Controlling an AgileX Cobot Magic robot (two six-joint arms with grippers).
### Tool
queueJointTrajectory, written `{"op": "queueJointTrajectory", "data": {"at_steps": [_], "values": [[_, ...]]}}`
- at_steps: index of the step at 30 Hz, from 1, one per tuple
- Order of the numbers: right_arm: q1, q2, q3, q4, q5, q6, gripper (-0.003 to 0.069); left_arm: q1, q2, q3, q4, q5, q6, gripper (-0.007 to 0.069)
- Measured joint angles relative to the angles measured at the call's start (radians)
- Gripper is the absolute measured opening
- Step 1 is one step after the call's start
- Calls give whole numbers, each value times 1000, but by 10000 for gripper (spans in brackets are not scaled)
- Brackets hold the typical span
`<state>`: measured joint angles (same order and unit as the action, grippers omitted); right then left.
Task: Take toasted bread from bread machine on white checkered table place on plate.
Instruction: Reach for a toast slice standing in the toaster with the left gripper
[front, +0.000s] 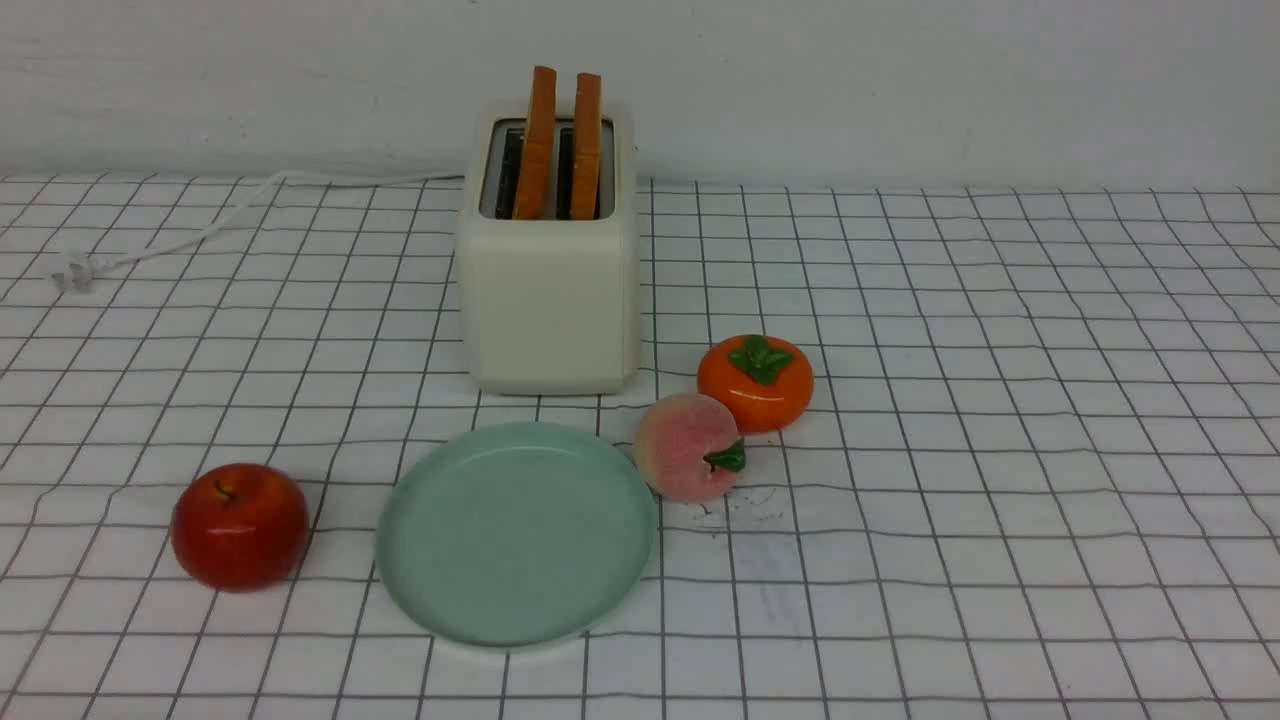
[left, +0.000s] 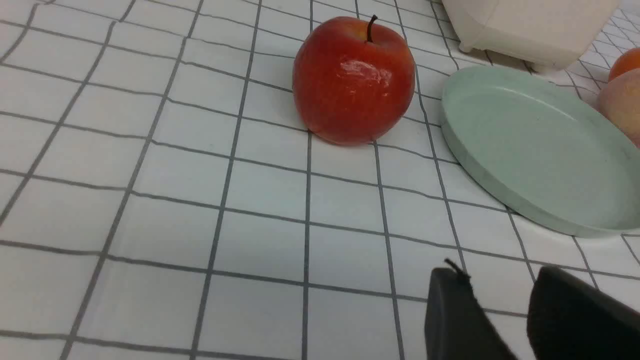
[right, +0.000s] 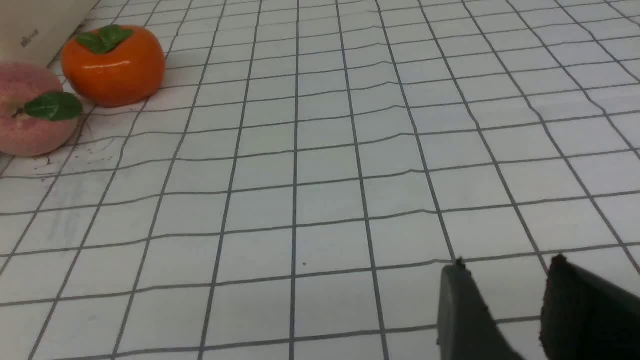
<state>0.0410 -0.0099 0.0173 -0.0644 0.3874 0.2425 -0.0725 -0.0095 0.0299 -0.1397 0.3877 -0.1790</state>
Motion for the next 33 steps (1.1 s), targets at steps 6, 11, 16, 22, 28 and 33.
{"op": "queueJointTrajectory", "data": {"at_steps": [6, 11, 16, 22, 28, 33], "values": [[0, 0, 0, 0, 0, 0, 241, 0, 0, 0, 0, 0, 0, 231], [0, 0, 0, 0, 0, 0, 241, 0, 0, 0, 0, 1, 0, 236], [0, 0, 0, 0, 0, 0, 241, 0, 0, 0, 0, 1, 0, 236], [0, 0, 0, 0, 0, 0, 241, 0, 0, 0, 0, 1, 0, 236], [0, 0, 0, 0, 0, 0, 241, 0, 0, 0, 0, 1, 0, 236], [0, 0, 0, 0, 0, 0, 241, 0, 0, 0, 0, 1, 0, 236]]}}
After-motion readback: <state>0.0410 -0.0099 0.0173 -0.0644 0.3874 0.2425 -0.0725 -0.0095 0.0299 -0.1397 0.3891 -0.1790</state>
